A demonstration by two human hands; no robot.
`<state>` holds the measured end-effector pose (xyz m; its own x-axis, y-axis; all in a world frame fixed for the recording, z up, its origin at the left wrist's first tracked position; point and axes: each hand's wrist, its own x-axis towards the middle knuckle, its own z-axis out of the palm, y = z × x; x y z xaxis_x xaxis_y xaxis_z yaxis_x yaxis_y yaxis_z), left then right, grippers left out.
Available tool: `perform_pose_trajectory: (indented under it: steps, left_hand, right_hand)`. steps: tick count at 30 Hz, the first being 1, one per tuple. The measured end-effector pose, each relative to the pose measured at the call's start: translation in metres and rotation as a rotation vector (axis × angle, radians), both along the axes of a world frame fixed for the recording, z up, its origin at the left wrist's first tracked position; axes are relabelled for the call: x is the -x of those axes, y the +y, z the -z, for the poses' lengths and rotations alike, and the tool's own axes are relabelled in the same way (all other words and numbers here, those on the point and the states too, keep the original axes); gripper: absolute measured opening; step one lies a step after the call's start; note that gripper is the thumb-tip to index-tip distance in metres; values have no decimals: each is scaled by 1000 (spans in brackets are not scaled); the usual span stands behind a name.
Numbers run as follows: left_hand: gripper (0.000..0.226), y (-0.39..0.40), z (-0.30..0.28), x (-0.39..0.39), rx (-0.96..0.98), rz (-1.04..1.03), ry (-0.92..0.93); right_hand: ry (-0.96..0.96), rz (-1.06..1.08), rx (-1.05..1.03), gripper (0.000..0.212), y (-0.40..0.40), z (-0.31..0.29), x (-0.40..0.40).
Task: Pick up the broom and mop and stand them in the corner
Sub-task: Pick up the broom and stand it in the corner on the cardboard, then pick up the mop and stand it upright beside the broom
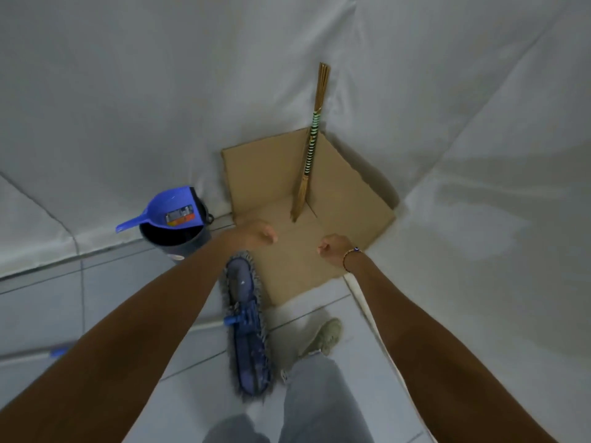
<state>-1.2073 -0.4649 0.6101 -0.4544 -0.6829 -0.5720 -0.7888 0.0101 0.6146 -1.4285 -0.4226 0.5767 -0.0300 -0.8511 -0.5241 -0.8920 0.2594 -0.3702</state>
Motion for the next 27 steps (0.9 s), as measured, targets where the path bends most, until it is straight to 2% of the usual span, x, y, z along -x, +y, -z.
perform_pose_trajectory:
  steps: [4,6,7,11,14,17,20,22,23,25,27]
  left_hand:
    - [38,97,-4,-26,60,79,-94]
    - [58,145,-3,-38,111,8,-41]
    - [60,165,-4,-43,122,-35,-39]
    - [48,227,-1,-58,154,-92,-130]
    - [58,267,9,-77,112,-152,-145]
    - [61,309,27,-96,113,-219,-236]
    - [46,358,45,-117,77,-413,-300]
    - [41,389,54,-137,14,-462,-316]
    - [38,400,56,-148,-10,-470,-304]
    - [34,419,59,-176,-50,-513,-288]
    - [39,427,60,-204,-37,-570,-272]
  right_hand:
    - [-31,31,-16,27,86,-6,-42]
    - [-35,13,-51,28,129,-10,-57]
    - [-44,3,-75,29,146,-12,-62]
    - [-60,-93,-155,29,196,-16,-70]
    - [-65,-131,-143,26,219,-10,-80]
    - [-76,-182,-154,32,236,3,-96]
    - [-77,-244,-229,42,263,12,-117]
    - [-86,-302,-322,45,279,20,-132]
    - [-89,-343,-361,43,284,24,-141]
    - [-57,-444,-408,20,290,24,-165]
    - [-35,-516,-404,23,292,21,-195]
